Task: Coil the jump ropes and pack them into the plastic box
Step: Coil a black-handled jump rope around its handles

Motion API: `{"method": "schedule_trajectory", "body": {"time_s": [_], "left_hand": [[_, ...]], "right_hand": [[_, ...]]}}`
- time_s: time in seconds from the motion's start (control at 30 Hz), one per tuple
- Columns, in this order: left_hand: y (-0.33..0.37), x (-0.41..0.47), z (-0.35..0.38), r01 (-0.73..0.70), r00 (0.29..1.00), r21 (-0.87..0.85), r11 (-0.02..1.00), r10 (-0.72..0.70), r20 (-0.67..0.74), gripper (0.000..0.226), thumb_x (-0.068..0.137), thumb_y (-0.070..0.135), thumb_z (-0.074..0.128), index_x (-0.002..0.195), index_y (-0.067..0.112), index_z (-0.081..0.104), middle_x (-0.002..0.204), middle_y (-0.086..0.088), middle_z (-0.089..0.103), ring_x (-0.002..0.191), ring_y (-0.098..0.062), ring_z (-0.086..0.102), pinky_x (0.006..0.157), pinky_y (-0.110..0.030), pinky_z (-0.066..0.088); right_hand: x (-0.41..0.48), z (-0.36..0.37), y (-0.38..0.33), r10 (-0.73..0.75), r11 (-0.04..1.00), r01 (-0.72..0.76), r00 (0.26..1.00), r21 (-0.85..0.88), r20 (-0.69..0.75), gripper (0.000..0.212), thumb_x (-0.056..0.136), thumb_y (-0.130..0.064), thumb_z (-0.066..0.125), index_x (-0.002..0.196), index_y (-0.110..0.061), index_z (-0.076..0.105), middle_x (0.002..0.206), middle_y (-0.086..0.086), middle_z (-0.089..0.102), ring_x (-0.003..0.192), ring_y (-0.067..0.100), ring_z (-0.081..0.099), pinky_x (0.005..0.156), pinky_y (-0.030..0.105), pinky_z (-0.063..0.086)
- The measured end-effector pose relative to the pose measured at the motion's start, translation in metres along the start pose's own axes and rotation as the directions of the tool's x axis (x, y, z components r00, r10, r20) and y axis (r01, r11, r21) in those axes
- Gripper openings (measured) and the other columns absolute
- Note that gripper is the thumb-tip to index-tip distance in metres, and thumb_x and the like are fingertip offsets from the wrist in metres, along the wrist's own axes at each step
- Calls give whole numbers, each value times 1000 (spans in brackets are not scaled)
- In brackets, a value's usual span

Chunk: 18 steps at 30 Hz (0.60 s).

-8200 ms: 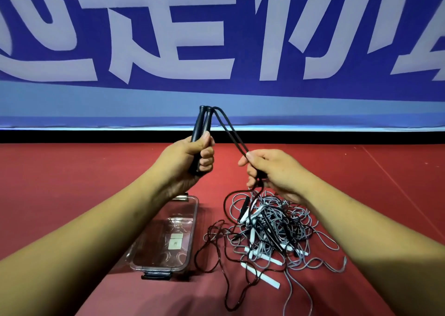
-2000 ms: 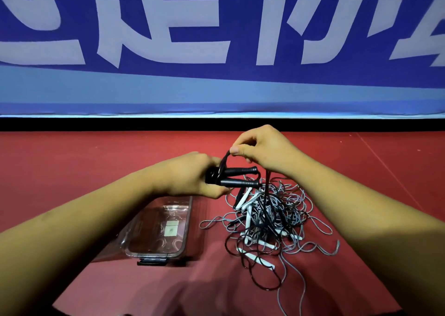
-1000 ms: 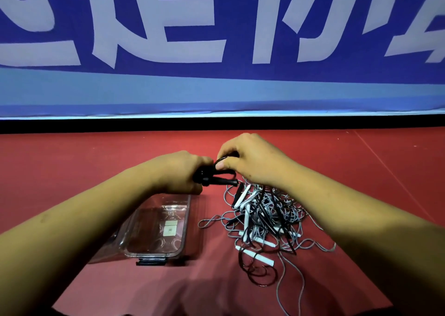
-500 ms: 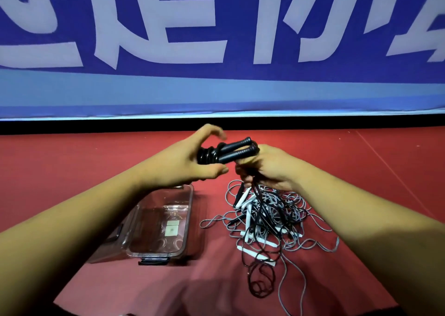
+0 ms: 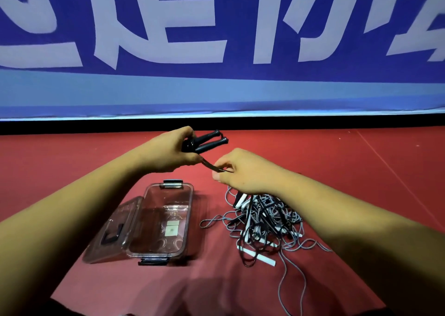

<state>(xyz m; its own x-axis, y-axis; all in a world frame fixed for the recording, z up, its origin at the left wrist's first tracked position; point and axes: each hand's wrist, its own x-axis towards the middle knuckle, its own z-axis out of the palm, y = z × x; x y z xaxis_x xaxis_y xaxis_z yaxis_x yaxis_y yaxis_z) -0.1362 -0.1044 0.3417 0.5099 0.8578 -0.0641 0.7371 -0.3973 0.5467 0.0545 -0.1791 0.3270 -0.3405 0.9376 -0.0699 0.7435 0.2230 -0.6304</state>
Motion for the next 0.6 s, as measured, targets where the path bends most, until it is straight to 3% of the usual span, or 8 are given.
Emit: {"method": "schedule_trajectory", "body": {"time_s": [0.17,0.27,0.33,0.37,0.47,0.6], "left_hand": [[5,-3,13,-59,995,361,931,24,99,35,82,23,72,98,23,41,86,0,59,78,-27,53,61,-32,39],[11,-5,26,-136,984,400,907,75,164,34,77,22,67,107,25,51,93,8,69,86,-22,63,71,-31,51],[17,-7,27,-208,966,356,911,135,222,37,78,21,69,112,27,58,79,18,63,73,-7,59,64,-13,43],[20,-8,27,-244,956,349,905,165,242,32,79,26,72,108,27,60,71,20,58,66,-5,54,59,-10,37],[28,-13,29,-308,936,277,910,239,257,29,77,52,77,82,30,57,58,13,53,55,-4,49,54,-13,32],[32,-18,26,-324,927,86,942,298,227,21,83,42,74,89,25,64,57,11,53,52,-3,45,52,-14,32]], "right_hand": [[-1,-7,-4,-33,981,33,999,-192,1,39,93,-23,59,56,-25,47,54,-4,44,51,13,40,52,30,30],[0,-10,-4,-62,974,43,995,-222,-76,20,89,-28,63,70,-27,66,61,-7,56,60,12,50,58,31,42],[2,-16,1,-67,986,43,986,-161,-152,7,84,-31,69,80,-26,72,71,-6,66,70,14,59,67,34,50],[2,-20,4,-64,994,47,982,-101,-178,6,81,-30,73,78,-25,72,71,-5,68,70,13,61,67,34,51],[1,-26,8,-56,993,78,974,93,-220,16,70,-25,85,69,-18,70,62,-4,66,57,6,52,59,27,44],[-1,-32,19,66,925,15,978,381,-198,22,67,-18,87,71,-10,66,51,-8,56,46,5,44,50,20,36]]}}
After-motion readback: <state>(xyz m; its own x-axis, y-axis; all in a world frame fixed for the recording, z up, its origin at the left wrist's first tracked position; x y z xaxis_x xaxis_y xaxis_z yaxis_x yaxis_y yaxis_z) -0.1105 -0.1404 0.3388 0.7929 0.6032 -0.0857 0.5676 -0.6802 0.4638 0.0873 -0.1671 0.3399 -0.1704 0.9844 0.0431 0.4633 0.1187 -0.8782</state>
